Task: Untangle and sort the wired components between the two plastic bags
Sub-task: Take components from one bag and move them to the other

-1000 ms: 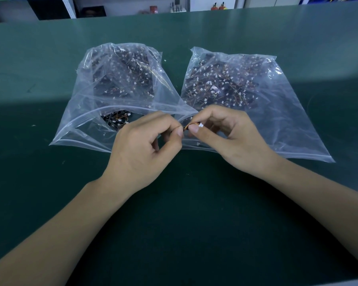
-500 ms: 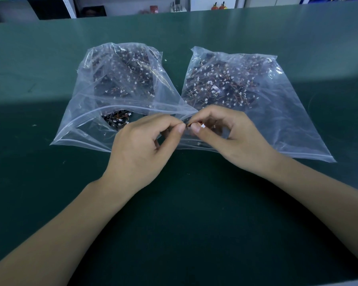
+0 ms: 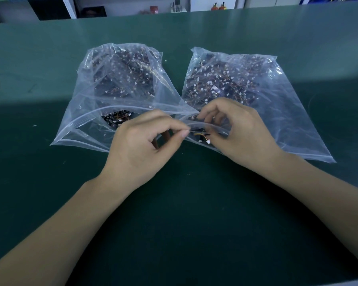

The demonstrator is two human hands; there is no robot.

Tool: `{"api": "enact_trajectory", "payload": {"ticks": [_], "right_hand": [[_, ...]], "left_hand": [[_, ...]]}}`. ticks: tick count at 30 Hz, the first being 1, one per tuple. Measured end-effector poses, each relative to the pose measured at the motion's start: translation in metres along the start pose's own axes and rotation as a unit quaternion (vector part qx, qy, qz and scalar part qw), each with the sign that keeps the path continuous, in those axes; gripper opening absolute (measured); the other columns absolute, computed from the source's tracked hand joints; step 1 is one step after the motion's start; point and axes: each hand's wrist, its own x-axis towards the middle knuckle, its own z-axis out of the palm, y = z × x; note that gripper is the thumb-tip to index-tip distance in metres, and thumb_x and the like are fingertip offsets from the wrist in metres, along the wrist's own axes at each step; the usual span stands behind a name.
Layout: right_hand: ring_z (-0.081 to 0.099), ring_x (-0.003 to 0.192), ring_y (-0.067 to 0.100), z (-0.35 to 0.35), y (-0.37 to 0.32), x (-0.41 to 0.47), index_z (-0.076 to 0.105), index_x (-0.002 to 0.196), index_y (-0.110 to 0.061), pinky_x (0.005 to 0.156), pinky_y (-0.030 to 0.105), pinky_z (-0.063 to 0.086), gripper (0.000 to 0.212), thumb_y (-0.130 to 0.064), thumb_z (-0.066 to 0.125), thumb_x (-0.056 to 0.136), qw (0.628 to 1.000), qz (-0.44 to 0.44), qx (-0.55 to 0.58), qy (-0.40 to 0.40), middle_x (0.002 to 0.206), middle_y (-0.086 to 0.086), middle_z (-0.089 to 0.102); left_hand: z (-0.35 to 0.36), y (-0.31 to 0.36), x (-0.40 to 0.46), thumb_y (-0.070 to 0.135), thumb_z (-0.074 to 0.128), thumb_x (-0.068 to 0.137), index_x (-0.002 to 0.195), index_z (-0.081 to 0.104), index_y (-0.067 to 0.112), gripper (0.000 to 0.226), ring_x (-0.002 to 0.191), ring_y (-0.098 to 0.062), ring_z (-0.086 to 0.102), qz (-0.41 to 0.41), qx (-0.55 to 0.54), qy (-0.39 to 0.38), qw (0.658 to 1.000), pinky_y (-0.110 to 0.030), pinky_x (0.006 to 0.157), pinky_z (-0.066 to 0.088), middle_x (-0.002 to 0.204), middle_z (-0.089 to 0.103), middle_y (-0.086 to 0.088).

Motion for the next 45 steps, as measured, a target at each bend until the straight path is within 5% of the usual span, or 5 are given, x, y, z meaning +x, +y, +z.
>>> {"api": "enact_trajectory", "payload": {"ticks": [17,25,30,37,45], "right_hand": [[0.063,0.083,0.015,0.002,-0.009,-0.001,0.072,0.104,-0.017,0.074,0.042,0.054,0.024,0.002,0.073,0.089,1.0,-0.01,0.019,0.016,0.095,-0.01,0.066],[0.062,0.083,0.018,0.005,-0.013,-0.003,0.072,0.099,-0.021,0.074,0.044,0.054,0.029,0.003,0.07,0.085,1.0,-0.007,0.005,-0.01,0.092,-0.009,0.067],[0.063,0.082,0.019,0.004,-0.012,-0.003,0.072,0.099,-0.02,0.072,0.045,0.054,0.024,0.0,0.071,0.086,1.0,-0.002,0.009,-0.007,0.091,-0.006,0.067],[0.064,0.083,0.019,0.004,-0.011,-0.004,0.072,0.099,-0.021,0.074,0.044,0.055,0.025,0.0,0.073,0.086,1.0,0.0,0.012,-0.01,0.094,-0.009,0.068],[0.062,0.083,0.016,0.003,-0.01,-0.004,0.072,0.099,-0.022,0.075,0.044,0.055,0.024,-0.002,0.072,0.087,1.0,0.0,0.011,-0.017,0.092,-0.012,0.066]], "left_hand": [[0.009,0.014,0.008,0.019,0.077,0.088,0.077,0.071,0.021,0.013,0.059,-0.016,0.052,-0.019,0.215,0.008,0.976,-0.032,0.049,0.045,0.07,0.054,0.006],[0.017,0.011,0.005,0.05,0.042,0.111,0.114,0.068,0.04,0.028,0.081,-0.028,0.072,-0.015,0.353,-0.152,0.923,-0.033,0.06,0.033,0.087,0.072,0.005],[0.01,0.012,0.003,0.037,0.063,0.104,0.103,0.08,0.036,0.017,0.059,-0.025,0.065,0.014,0.23,-0.083,0.97,-0.033,0.055,0.049,0.063,0.065,0.011],[-0.01,-0.01,0.003,0.039,0.057,0.101,0.064,0.037,0.023,0.045,0.05,-0.025,0.042,-0.114,0.242,-0.023,0.963,-0.025,0.055,0.026,0.049,0.037,0.007],[-0.032,-0.046,0.002,0.066,0.054,0.099,0.095,0.067,0.028,0.041,0.073,-0.024,0.055,-0.233,0.33,-0.069,0.912,-0.034,0.065,0.035,0.064,0.05,0.017]]}}
